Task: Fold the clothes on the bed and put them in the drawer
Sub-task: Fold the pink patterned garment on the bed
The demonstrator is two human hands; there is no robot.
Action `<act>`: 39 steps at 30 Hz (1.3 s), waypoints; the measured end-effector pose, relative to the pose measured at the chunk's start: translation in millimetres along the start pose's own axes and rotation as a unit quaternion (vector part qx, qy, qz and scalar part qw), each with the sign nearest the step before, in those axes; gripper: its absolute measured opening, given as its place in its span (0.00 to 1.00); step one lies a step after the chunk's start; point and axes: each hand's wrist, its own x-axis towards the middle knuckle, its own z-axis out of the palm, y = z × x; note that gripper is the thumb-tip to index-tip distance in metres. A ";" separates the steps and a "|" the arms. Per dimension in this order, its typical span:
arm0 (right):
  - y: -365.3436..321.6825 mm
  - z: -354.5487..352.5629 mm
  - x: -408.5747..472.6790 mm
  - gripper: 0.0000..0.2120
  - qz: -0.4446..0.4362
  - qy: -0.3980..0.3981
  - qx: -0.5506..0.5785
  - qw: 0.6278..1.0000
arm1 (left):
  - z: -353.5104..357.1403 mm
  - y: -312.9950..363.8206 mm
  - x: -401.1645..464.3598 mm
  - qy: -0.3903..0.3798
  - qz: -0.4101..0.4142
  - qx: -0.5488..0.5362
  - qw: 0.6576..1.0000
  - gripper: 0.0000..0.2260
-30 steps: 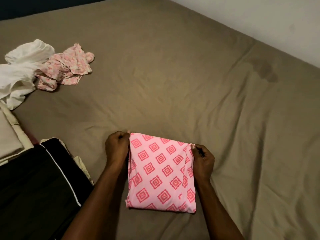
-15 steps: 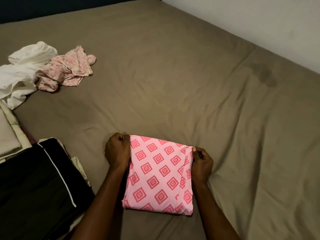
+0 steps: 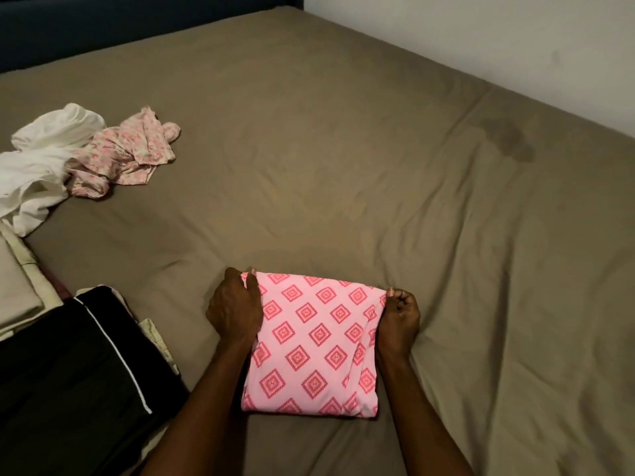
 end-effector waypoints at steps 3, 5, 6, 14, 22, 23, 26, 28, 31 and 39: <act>-0.8 0.6 -0.9 0.07 0.002 -0.011 -0.001 1.000 | 0.3 -0.5 1.1 0.006 0.004 0.003 1.000 0.17; -0.9 0.9 -0.3 0.06 0.000 -0.023 -0.001 1.000 | 0.9 -0.9 1.6 0.004 0.017 0.012 1.000 0.17; -1.2 1.4 -0.4 0.06 -0.001 -0.025 -0.008 1.000 | 0.5 -1.1 1.5 0.001 0.022 0.018 1.000 0.17; -9.8 1.0 -1.8 0.06 0.014 -0.077 0.021 0.997 | -2.7 -6.8 0.6 -0.028 -0.010 -0.052 0.998 0.19; -43.1 -32.4 -22.4 0.06 0.060 -0.069 0.058 0.994 | -68.9 -26.6 -70.0 -0.064 -0.041 -0.173 0.982 0.11; -42.1 -44.6 -36.2 0.08 0.037 -0.073 0.004 0.997 | -76.6 -35.1 -85.9 -0.064 -0.041 -0.164 0.984 0.08; -33.5 -83.7 -86.5 0.16 0.007 -0.131 -0.068 0.989 | -89.9 -62.3 -127.8 -0.125 -0.072 -0.209 0.967 0.11; -33.8 -98.6 -109.8 0.13 0.015 -0.191 -0.075 0.979 | -91.0 -74.4 -142.6 -0.145 -0.030 -0.200 0.968 0.13; -40.5 -104.1 -118.8 0.06 0.048 -0.197 -0.009 0.979 | -87.9 -79.4 -139.9 -0.165 0.024 -0.204 0.965 0.13; -42.8 -116.3 -124.3 0.06 0.035 -0.185 -0.007 0.982 | -93.1 -90.0 -140.1 -0.236 -0.049 -0.361 0.901 0.08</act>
